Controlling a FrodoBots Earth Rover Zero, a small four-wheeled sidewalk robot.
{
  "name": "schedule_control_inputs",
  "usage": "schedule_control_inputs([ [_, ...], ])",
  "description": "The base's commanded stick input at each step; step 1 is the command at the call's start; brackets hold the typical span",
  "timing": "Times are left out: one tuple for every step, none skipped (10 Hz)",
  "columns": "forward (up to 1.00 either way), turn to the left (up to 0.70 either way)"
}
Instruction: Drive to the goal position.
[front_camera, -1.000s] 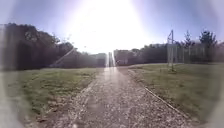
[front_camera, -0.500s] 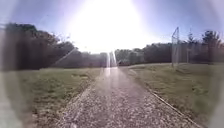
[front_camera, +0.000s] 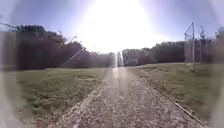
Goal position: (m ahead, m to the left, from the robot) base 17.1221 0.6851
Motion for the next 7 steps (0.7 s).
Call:
schedule_control_inputs([
  [1.0,0.03],
  [1.0,0.03],
  [1.0,0.03],
  [1.0,0.03],
  [1.0,0.03],
  [1.0,0.02],
  [1.0,0.0],
])
